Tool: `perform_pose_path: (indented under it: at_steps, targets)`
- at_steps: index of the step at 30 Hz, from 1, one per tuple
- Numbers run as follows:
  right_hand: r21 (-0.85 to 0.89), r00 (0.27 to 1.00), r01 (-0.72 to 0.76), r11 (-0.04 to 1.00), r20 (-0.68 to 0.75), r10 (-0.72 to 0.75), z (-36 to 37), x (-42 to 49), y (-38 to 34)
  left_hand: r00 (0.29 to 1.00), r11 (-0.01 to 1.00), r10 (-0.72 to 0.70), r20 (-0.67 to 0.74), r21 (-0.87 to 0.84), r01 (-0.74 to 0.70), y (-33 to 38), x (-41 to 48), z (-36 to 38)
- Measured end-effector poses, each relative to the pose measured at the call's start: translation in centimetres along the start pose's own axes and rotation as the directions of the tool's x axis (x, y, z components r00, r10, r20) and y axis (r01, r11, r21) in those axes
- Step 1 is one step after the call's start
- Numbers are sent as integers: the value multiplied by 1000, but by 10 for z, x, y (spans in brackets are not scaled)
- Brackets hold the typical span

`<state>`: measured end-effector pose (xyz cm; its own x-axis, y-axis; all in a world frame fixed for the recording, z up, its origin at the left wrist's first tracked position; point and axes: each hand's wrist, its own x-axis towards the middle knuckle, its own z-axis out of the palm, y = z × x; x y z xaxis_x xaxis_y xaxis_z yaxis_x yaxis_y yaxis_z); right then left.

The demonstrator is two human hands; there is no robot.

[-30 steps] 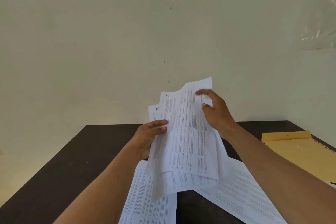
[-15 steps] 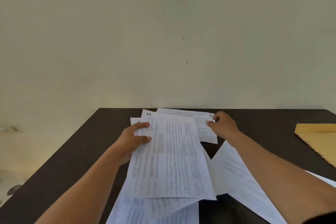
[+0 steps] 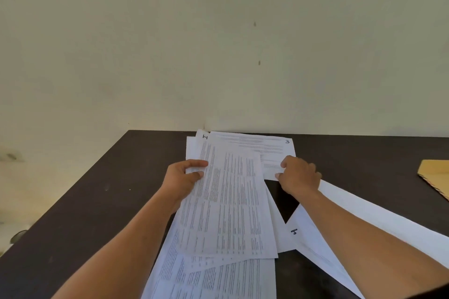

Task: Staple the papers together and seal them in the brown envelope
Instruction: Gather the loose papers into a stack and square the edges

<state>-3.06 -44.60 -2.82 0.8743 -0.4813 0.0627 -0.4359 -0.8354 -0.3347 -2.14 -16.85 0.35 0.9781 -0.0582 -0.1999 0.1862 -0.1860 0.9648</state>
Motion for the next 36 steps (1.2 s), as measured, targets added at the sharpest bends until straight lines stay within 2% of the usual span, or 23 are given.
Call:
perform_pose_path:
  at_steps: [3, 6, 8, 12, 17, 22, 26, 28, 31, 34, 36]
  targets:
    - [89, 998, -26, 996, -46, 30, 6, -2, 3, 1000, 1000, 16, 26, -11, -16, 8, -4, -1]
    - [29, 998, -33, 999, -54, 35, 7, -4, 3, 999, 1000, 27, 39, 0, -27, 16, -8, -4]
    - [5, 993, -32, 999, -115, 33, 7, -9, 1, 999, 999, 23, 41, 25, -24, 18, -9, -3]
    - [117, 977, -8, 993, -213, 33, 14, -19, 1, 999, 998, 34, 39, 45, -35, 21, -11, 1]
    - [174, 984, 10, 985, -176, 21, 9, -19, 7, 999, 999, 48, 19, 19, -48, 28, -10, 0]
    - [-51, 992, -64, 997, -113, 58, 9, -21, 9, 999, 999, 43, 12, 22, -43, 30, -14, 2]
    - [-52, 984, -175, 983, -35, 173, 11, -16, 7, 999, 999, 34, 15, 39, -34, 27, -11, 4]
    - [-62, 990, -133, 989, -54, 130, 13, -15, 6, 999, 998, 32, 9, 49, -32, 26, -9, 5]
    - [13, 984, -40, 999, -175, 41, 15, -19, 2, 1000, 998, 28, -6, 63, -28, 25, -6, 7]
    - [135, 977, 26, 990, -213, 3, 21, -23, 0, 1000, 998, 19, 1, 54, -19, 26, -5, 9]
    - [316, 974, 58, 947, -225, 15, 19, -20, 1, 1000, 999, 17, 8, 32, -18, 29, -5, 8]
